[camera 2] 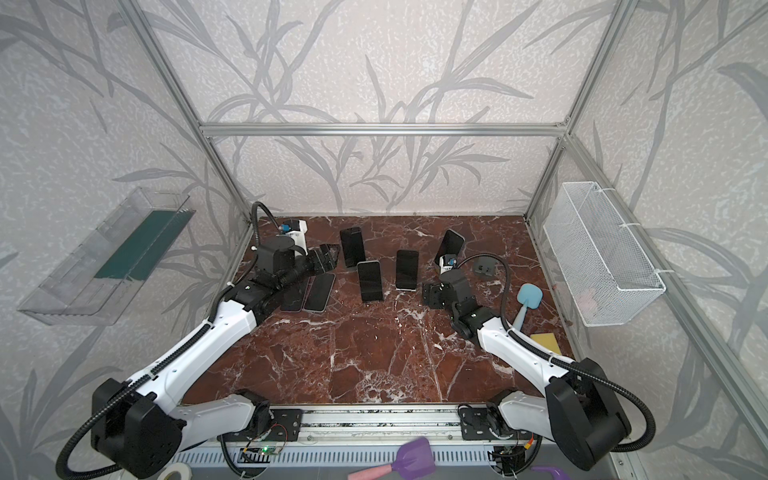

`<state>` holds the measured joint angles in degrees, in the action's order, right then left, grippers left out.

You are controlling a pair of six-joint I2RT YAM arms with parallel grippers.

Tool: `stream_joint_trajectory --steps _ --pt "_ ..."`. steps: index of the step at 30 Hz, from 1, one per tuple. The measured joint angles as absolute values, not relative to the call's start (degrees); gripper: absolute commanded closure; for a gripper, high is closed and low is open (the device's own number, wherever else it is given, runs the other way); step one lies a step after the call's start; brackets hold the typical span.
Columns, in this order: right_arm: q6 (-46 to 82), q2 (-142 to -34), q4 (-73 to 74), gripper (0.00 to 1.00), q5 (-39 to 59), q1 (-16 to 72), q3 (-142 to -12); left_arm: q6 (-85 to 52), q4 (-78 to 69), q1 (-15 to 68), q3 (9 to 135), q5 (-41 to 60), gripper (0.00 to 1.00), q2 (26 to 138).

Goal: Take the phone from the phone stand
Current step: 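Reach the left gripper toward the teal-framed phone on the black stand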

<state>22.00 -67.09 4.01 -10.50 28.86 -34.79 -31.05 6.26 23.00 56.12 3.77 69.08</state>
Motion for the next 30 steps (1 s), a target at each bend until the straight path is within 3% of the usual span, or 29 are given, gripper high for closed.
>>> stream_joint_trajectory --steps 7,14,19,30 --pt "27.4 -57.3 7.1 0.13 -9.4 29.4 -28.0 -27.5 11.5 35.9 61.6 -9.0 0.01 75.7" --pt "28.8 -56.9 9.8 0.13 -10.2 30.0 -24.8 -29.4 13.2 48.0 61.9 -25.8 0.04 85.3" --pt "28.9 -57.4 10.5 0.12 -11.1 30.2 -23.5 -34.3 16.1 50.5 62.7 -31.9 0.04 90.1" --pt "28.9 -59.3 13.1 0.12 -11.6 30.8 -23.5 -38.2 18.7 50.5 70.3 -35.0 0.01 99.9"
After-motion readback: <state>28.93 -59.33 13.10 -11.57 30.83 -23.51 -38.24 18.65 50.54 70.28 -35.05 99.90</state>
